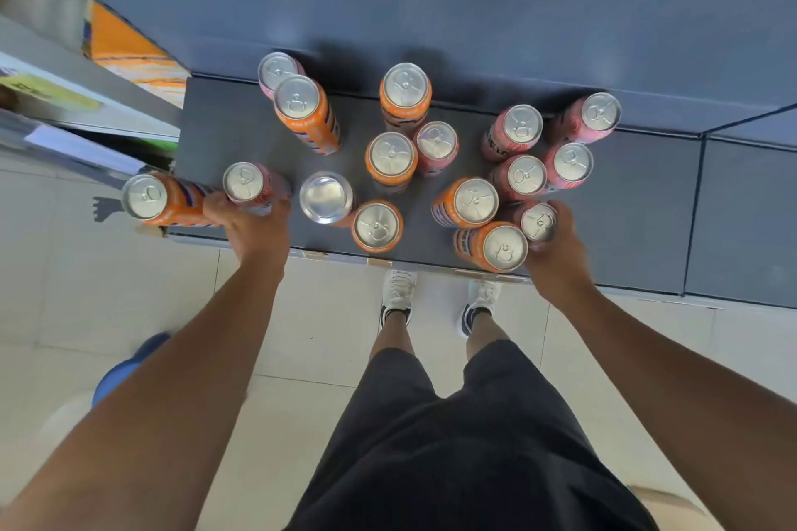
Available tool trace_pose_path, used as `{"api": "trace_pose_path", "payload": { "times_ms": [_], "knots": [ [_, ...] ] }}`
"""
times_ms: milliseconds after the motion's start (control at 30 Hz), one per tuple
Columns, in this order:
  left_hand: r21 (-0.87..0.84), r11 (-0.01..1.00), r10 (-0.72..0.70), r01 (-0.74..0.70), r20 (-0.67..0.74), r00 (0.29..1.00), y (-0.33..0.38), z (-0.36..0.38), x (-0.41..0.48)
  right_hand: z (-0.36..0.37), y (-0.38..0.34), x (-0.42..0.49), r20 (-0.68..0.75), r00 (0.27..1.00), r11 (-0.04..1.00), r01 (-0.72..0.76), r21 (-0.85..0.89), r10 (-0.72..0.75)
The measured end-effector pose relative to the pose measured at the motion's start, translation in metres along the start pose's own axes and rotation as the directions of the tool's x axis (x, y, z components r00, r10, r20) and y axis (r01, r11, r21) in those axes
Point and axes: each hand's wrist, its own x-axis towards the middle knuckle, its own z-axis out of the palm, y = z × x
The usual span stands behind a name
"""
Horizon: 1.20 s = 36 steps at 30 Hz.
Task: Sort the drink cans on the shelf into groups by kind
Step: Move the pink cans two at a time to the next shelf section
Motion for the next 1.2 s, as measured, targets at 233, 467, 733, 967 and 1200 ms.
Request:
{"api": "trace_pose_path", "payload": {
  "times_ms": [233, 467, 733, 967, 1200],
  "knots": [
    [-0.05, 0.998, -0.042, 0.047, 0.09, 0.995, -0.005, -0.007, 0.042, 0.001, -0.002, 0.001, -0.049, 0.999, 0.996, -0.013, 0.09, 0.017],
    [-0.08, 0.993, 0.097, -0.09, 0.095, 0.991, 0.012, -0.018, 0.016, -0.004, -0.011, -0.013, -0.031, 0.987, 0.947, -0.139, 0.29, 0.155],
    [-0.182, 0.928, 0.347, -0.324, 0.111, 0.931, 0.048, -0.043, -0.019, -0.036, -0.042, -0.039, -0.111, 0.989, 0.922, -0.048, 0.384, 0.098],
    [-0.295, 0.809, 0.552, -0.508, 0.086, 0.829, 0.1, -0.077, -0.061, -0.065, -0.075, -0.065, -0.189, 0.969, 0.832, -0.027, 0.555, 0.158],
    [-0.476, 0.792, 0.551, -0.384, 0.285, 0.784, 0.137, -0.077, -0.107, -0.079, -0.097, -0.09, -0.155, 0.98, 0.728, 0.018, 0.685, 0.122]
  ]
}}
